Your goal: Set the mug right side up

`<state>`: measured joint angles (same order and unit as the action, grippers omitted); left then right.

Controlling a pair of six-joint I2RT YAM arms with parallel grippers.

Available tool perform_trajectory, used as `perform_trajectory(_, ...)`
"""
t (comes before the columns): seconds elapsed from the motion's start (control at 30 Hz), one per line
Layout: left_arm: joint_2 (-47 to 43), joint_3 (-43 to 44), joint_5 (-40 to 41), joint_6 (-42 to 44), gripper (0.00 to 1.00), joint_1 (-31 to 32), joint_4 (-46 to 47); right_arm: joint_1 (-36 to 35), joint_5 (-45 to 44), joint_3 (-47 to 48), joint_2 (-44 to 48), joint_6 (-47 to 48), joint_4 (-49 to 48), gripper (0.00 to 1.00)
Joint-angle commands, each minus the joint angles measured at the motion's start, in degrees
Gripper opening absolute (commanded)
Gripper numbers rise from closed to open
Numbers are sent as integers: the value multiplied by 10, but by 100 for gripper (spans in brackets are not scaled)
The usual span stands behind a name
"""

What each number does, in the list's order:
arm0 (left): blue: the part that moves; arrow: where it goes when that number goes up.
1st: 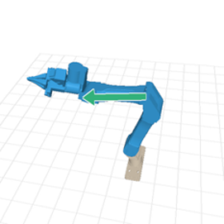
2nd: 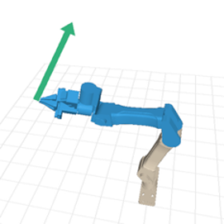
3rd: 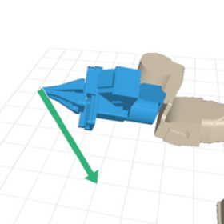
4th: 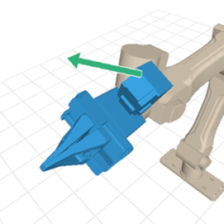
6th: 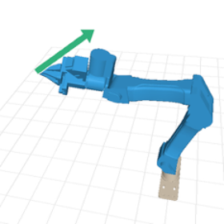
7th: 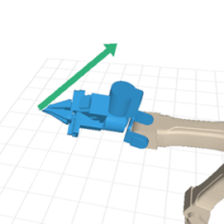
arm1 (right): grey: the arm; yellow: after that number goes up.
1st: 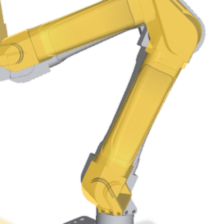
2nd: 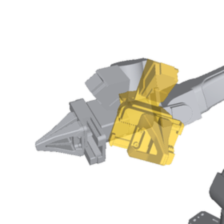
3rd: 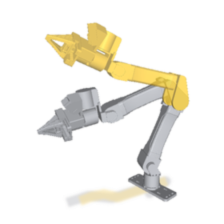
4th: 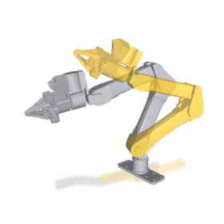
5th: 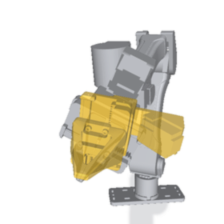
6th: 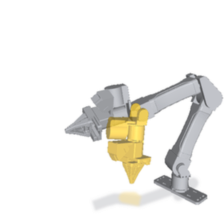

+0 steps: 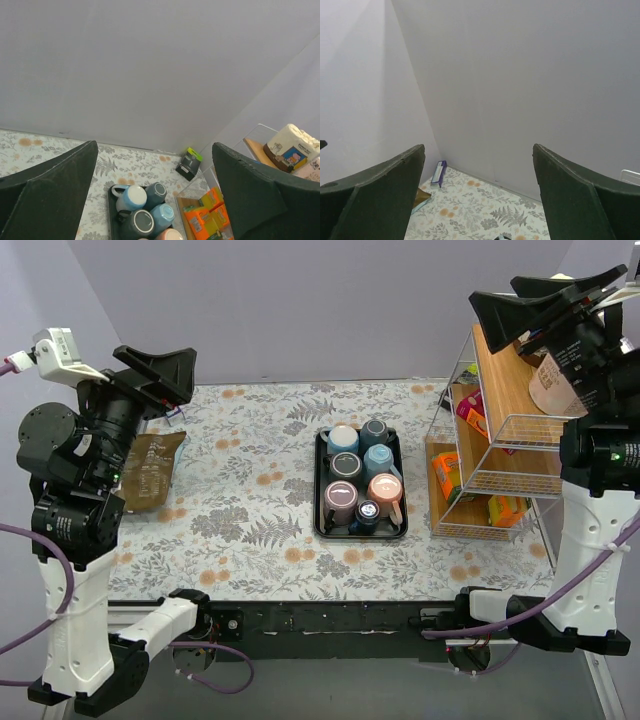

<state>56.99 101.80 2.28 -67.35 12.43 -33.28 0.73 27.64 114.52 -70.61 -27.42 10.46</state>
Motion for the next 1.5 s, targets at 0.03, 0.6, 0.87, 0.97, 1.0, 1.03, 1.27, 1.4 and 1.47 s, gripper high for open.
perform_trajectory(0.03,5,-13,-61,15,98,-5,-20,2,126,-16,-12,-62,-93,98)
perform_trajectory(0.6,-5,-290,-158,-19,98,-4,-26,-527,-313,2,-128,193,222,93)
perform_trajectory(0.87,-53,-448,-271,-53,98,8,37,-543,-507,-126,-92,124,258,91)
perform_trajectory(0.97,-72,-486,-226,-71,98,72,56,-541,-549,-136,-92,97,292,91)
perform_trajectory(1.0,-74,-493,-188,-76,98,117,63,-536,-558,-128,-96,77,306,91)
perform_trajectory(1.03,-68,-499,-175,-80,98,138,79,-531,-556,-122,-107,69,321,91)
perform_trajectory(1.27,13,-536,-31,-88,98,290,135,-466,-509,-130,-120,20,374,89)
perform_trajectory(1.4,38,-551,16,-84,98,320,167,-443,-467,-163,-96,18,353,88)
perform_trajectory(1.47,39,-552,33,-82,98,323,173,-439,-457,-183,-87,25,342,88)
